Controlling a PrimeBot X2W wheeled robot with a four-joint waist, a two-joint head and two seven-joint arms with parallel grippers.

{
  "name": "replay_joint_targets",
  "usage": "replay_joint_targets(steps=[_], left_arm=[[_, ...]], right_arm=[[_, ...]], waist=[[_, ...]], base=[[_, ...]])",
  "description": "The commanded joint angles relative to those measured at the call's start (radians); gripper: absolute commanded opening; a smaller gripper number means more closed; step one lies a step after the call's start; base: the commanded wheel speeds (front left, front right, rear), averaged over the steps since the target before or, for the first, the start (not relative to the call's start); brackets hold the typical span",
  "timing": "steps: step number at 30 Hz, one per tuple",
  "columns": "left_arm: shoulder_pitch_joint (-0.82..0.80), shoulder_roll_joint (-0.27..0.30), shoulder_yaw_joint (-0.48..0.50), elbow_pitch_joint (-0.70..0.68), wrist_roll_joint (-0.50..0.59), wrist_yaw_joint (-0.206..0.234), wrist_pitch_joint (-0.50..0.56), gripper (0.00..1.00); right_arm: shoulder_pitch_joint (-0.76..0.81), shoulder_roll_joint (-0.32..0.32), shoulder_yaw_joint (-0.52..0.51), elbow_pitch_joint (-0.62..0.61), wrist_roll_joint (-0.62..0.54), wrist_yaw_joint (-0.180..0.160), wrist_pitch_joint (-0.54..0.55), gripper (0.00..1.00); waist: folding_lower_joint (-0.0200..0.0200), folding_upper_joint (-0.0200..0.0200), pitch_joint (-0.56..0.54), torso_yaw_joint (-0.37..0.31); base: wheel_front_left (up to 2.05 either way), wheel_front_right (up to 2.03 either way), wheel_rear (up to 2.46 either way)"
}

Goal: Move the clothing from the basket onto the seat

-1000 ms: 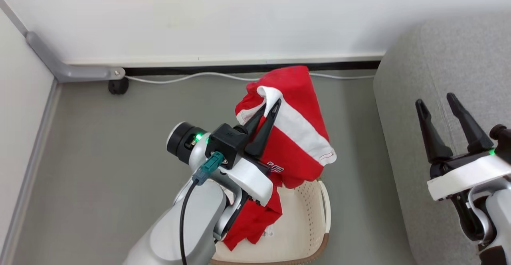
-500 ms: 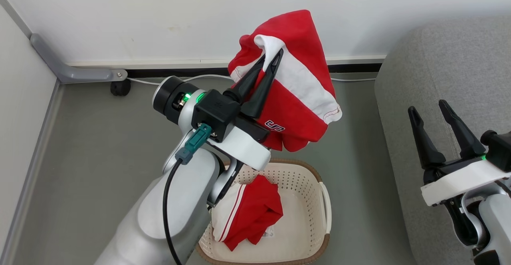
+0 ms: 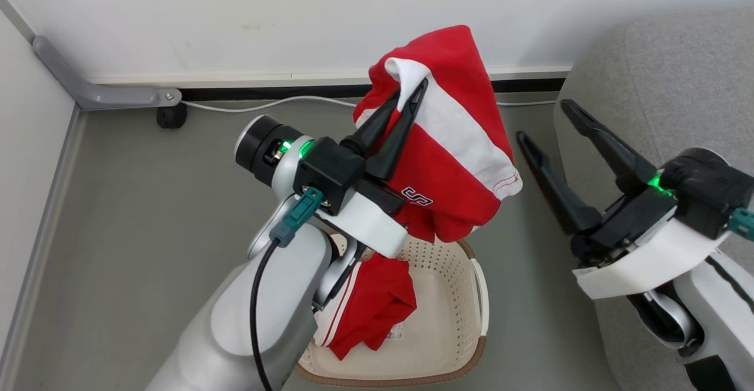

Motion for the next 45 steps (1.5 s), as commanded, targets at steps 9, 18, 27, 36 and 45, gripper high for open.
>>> replay_joint_targets(steps=[9, 18, 27, 36, 45], left_arm=[[-0.053, 0.009, -0.049, -0.047, -0.032, 0.008, -0.005, 0.00], [-0.074, 0.008, -0.150, -0.070, -0.074, 0.026, -0.005, 0.00], [-0.098, 0.008, -0.235, -0.082, -0.122, 0.047, -0.005, 0.00], [-0.096, 0.008, -0.248, -0.061, -0.140, 0.067, -0.005, 0.00], [-0.070, 0.008, -0.215, -0.052, -0.147, 0.059, -0.005, 1.00]], right_arm=[[-0.117, -0.061, 0.190, 0.007, 0.023, 0.003, -0.006, 1.00], [-0.188, -0.051, 0.324, 0.130, 0.033, 0.003, -0.006, 1.00], [-0.270, -0.033, 0.423, 0.201, 0.094, 0.003, -0.006, 1.00], [-0.262, -0.017, 0.386, 0.218, 0.104, 0.003, -0.006, 0.00], [-0.221, -0.024, 0.314, 0.201, 0.113, 0.003, -0.006, 0.00]], waist=[[0.0000, 0.0000, 0.010, 0.026], [0.0000, 0.0000, 0.016, 0.061], [0.0000, 0.0000, 0.023, 0.086], [0.0000, 0.0000, 0.031, 0.081], [0.0000, 0.0000, 0.034, 0.056]], base=[[0.00, 0.00, 0.00], [0.00, 0.00, 0.00], [0.00, 0.00, 0.00], [0.00, 0.00, 0.00], [0.00, 0.00, 0.00]])
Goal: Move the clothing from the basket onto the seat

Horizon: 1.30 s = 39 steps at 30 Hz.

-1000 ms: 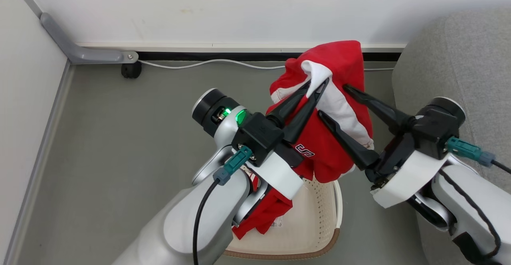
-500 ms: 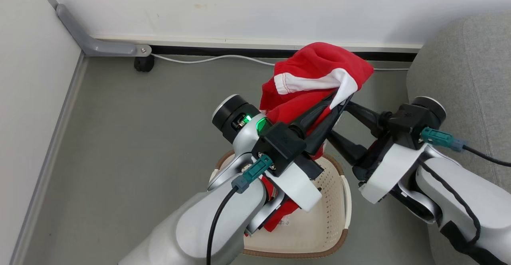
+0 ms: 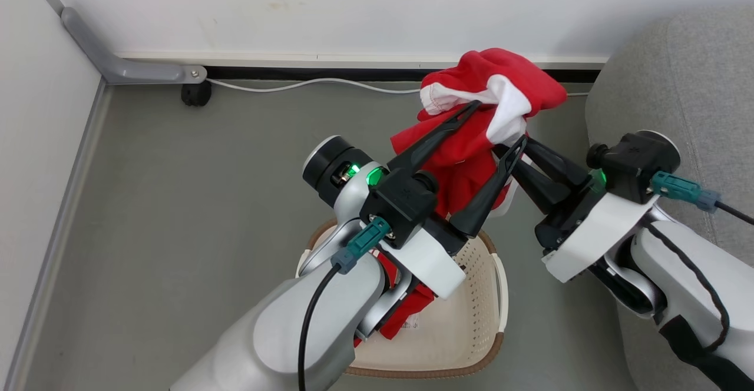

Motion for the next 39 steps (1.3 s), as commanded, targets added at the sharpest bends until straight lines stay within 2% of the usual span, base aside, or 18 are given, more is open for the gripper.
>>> replay_joint_targets(steps=[1, 13, 20, 27, 39], left_arm=[[-0.013, 0.006, 0.043, -0.010, -0.002, -0.006, -0.005, 1.00], [0.057, 0.006, 0.099, 0.023, 0.031, -0.043, -0.005, 1.00], [0.106, 0.006, 0.135, 0.032, 0.057, -0.077, -0.005, 1.00], [0.130, 0.006, 0.153, 0.027, 0.064, -0.104, -0.005, 1.00], [0.150, 0.006, 0.167, 0.037, 0.057, -0.134, -0.005, 1.00]], right_arm=[[0.038, -0.008, -0.033, -0.028, 0.010, 0.003, -0.006, 0.00], [0.123, -0.021, -0.236, -0.085, 0.001, 0.003, -0.006, 0.00], [0.168, -0.024, -0.362, -0.106, -0.008, 0.003, -0.006, 0.00], [0.205, -0.016, -0.450, -0.114, -0.013, 0.003, -0.006, 0.00], [0.272, 0.019, -0.536, -0.117, -0.016, 0.003, -0.006, 0.00]], waist=[[0.0000, 0.0000, -0.001, -0.008], [0.0000, 0.0000, -0.020, -0.068], [0.0000, 0.0000, -0.036, -0.140], [0.0000, 0.0000, -0.053, -0.256], [0.0000, 0.0000, -0.071, -0.500]], base=[[0.00, 0.00, 0.00], [0.00, 0.00, 0.00], [0.00, 0.00, 0.00], [0.00, 0.00, 0.00], [0.00, 0.00, 0.00]])
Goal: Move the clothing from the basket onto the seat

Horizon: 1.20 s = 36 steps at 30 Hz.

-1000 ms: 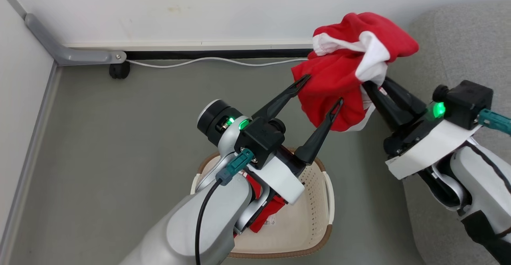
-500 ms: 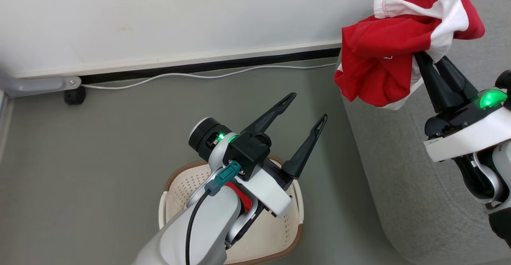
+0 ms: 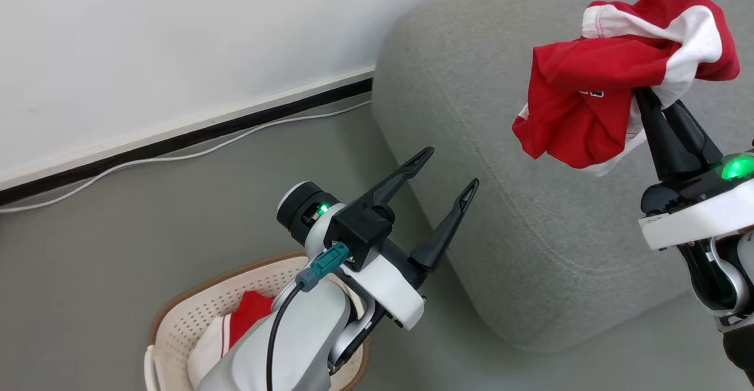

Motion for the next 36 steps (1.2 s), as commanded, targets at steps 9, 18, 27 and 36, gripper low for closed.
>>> replay_joint_targets(steps=[9, 18, 27, 36], left_arm=[[-0.021, 0.004, 0.020, -0.029, 0.006, -0.019, -0.005, 1.00], [-0.094, 0.004, -0.065, -0.017, -0.002, 0.006, -0.005, 1.00], [-0.215, 0.004, -0.179, -0.012, -0.017, 0.049, -0.005, 1.00], [-0.307, 0.004, -0.270, -0.033, -0.027, 0.109, -0.005, 1.00]], right_arm=[[0.042, -0.019, -0.124, -0.010, -0.028, 0.003, -0.006, 0.00], [-0.062, -0.050, -0.251, 0.094, -0.091, 0.003, -0.006, 0.00], [-0.235, -0.118, -0.379, 0.255, -0.116, 0.003, -0.006, 0.00], [-0.404, -0.221, -0.446, 0.395, -0.105, 0.003, -0.006, 0.00]], waist=[[0.0000, -0.0001, 0.051, -0.165], [0.0000, -0.0001, 0.187, -0.126], [0.0000, -0.0001, 0.388, -0.026], [0.0000, -0.0001, 0.576, 0.083]], base=[[0.00, 0.00, 0.00], [0.00, 0.00, 0.00], [0.00, 0.00, 0.00], [0.00, 0.00, 0.00]])
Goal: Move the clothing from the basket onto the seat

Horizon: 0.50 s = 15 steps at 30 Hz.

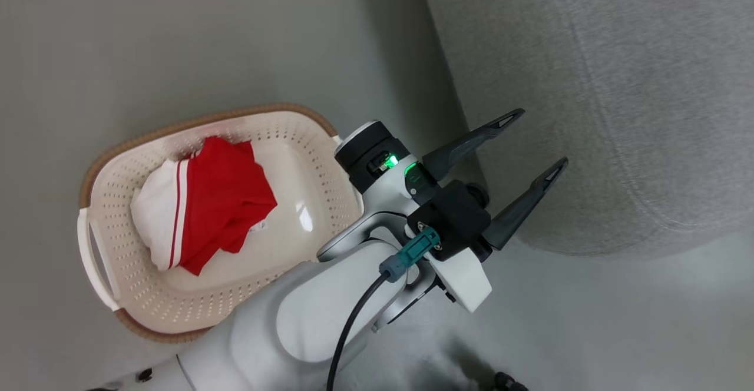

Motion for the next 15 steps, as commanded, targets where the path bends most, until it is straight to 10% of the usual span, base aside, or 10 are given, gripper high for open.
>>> replay_joint_targets(steps=[1, 15], left_arm=[[-0.037, -0.008, 0.004, -0.034, -0.010, 0.016, -0.005, 1.00], [-0.089, -0.008, -0.067, -0.095, -0.025, 0.085, -0.005, 1.00]], right_arm=[[-0.011, -0.067, -0.014, 0.014, 0.006, 0.003, -0.006, 0.00], [-0.078, -0.116, -0.021, 0.249, 0.045, 0.003, -0.006, 0.00]], waist=[[0.0000, -0.0001, 0.100, 0.087], [0.0000, -0.0001, 0.200, 0.218]], base=[[0.00, 0.00, 0.00], [0.00, 0.00, 0.00]])
